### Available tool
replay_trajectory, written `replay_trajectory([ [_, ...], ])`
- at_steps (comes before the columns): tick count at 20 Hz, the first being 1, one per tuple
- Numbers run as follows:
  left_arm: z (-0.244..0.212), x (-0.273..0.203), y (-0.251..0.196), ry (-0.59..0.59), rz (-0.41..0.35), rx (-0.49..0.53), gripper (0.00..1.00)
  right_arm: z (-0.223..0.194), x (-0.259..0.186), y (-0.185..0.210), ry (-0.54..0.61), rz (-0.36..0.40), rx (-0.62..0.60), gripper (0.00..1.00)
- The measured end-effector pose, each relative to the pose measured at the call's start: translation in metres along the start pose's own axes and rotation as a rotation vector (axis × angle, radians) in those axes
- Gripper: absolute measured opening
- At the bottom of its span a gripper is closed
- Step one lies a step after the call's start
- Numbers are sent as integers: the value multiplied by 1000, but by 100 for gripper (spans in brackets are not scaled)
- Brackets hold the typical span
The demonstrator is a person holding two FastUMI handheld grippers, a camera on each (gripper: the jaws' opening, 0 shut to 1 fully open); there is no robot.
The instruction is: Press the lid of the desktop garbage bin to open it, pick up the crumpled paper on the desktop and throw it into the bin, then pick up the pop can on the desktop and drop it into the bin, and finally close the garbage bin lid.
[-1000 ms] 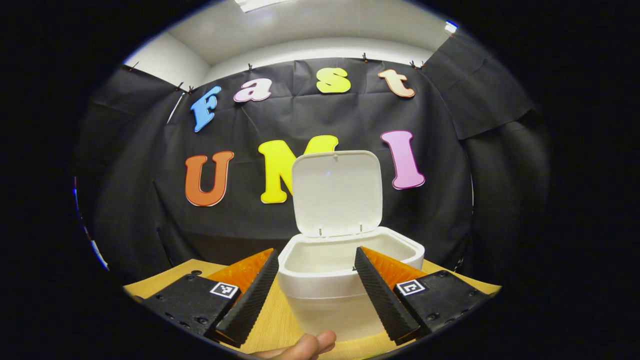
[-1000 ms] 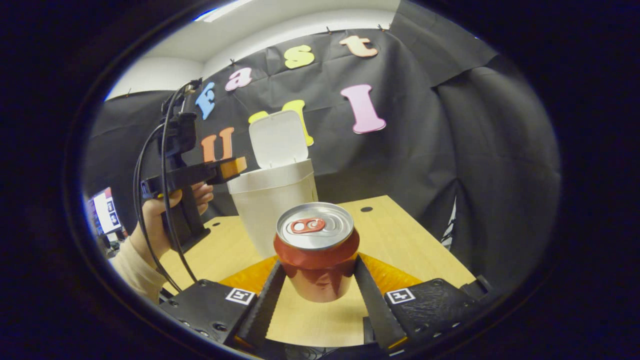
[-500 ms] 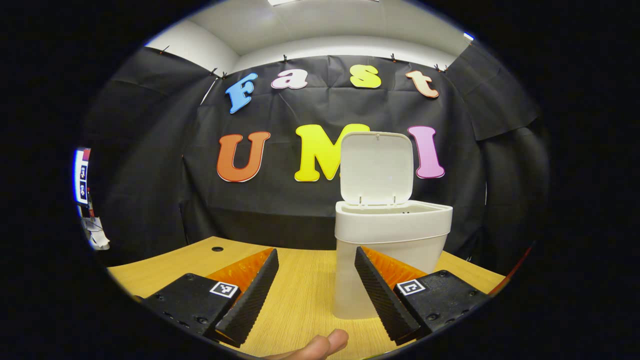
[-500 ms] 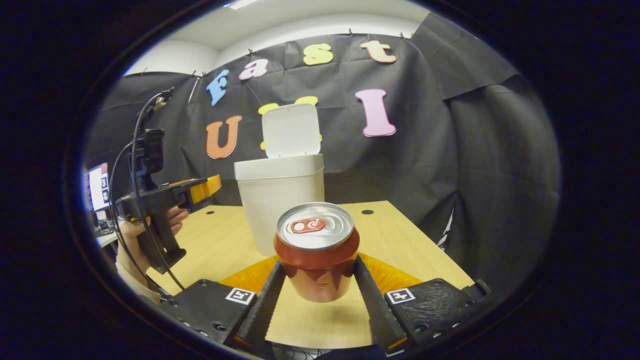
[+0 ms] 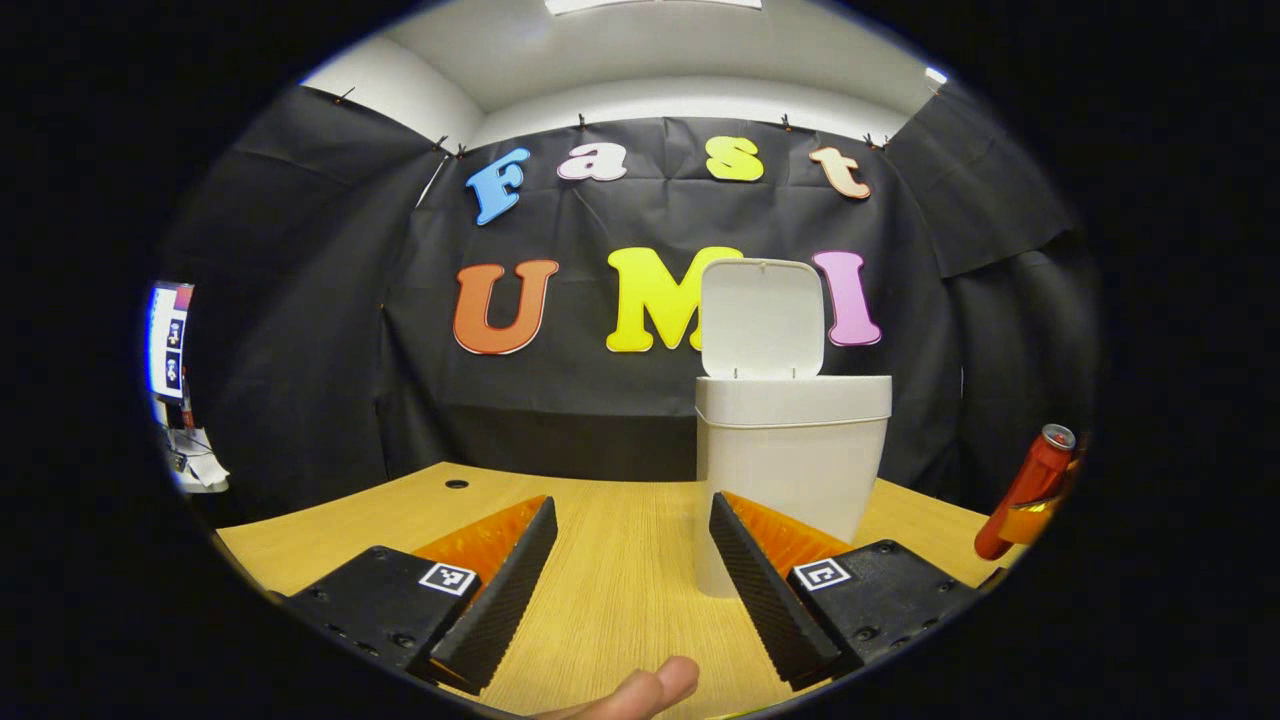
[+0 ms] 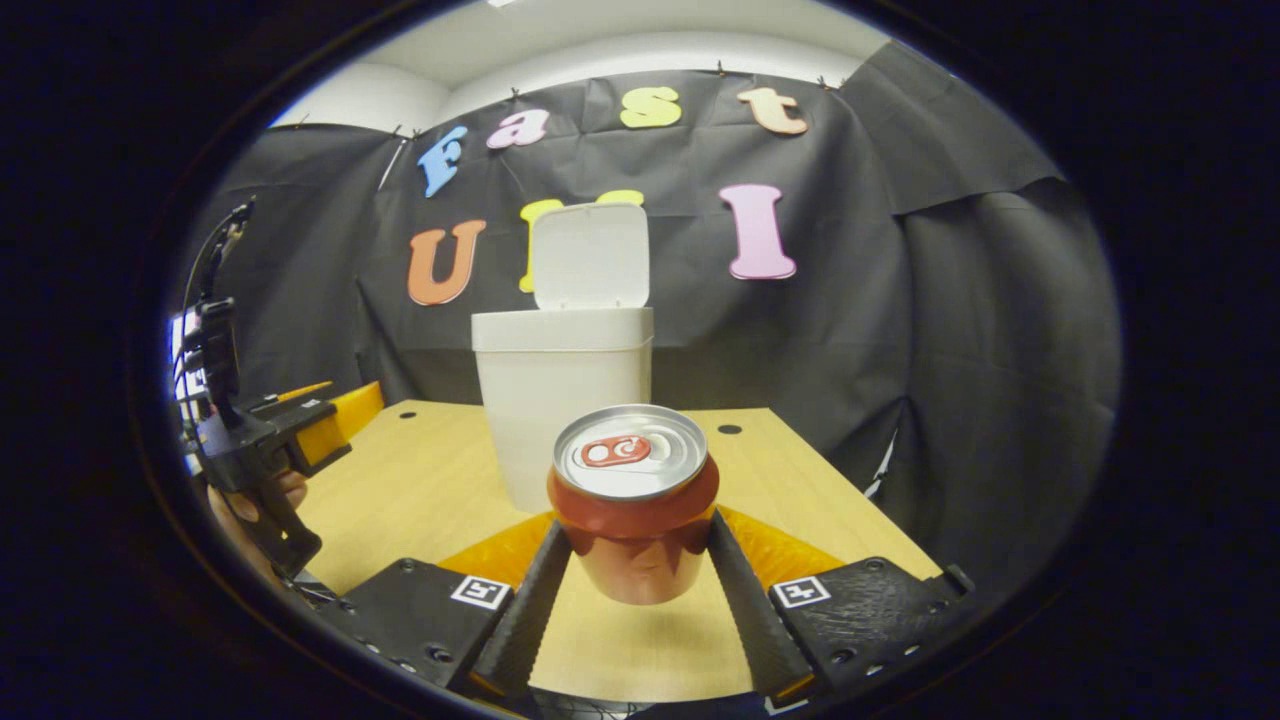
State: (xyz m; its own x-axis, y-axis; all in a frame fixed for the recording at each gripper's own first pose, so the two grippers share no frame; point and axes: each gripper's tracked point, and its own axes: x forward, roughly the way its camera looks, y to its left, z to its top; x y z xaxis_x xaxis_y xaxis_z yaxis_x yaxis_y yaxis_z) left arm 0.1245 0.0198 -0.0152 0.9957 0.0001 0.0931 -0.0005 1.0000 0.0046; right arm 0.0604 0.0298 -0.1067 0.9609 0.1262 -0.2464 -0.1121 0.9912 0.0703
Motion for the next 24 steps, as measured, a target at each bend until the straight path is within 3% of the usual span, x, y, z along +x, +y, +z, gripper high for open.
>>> replay_trajectory([
  [3, -2, -7, 10, -9, 3, -7, 99, 36, -7, 4, -30, 2, -9, 80],
  [8, -26, -6, 23, 38, 14, -6, 99, 117, -16, 32, -78, 89, 29, 80],
  [12, -42, -7, 34, 80, 26, -15, 99, 180, -12, 49, -154, 88, -34, 80],
  [19, -47, -11, 46, 88, 17, -54, 99, 236, 16, 105, -162, 113, -142, 80],
  [24, -47, -11, 48, 82, 9, -58, 99, 271, 58, 118, -169, 60, -182, 80],
])
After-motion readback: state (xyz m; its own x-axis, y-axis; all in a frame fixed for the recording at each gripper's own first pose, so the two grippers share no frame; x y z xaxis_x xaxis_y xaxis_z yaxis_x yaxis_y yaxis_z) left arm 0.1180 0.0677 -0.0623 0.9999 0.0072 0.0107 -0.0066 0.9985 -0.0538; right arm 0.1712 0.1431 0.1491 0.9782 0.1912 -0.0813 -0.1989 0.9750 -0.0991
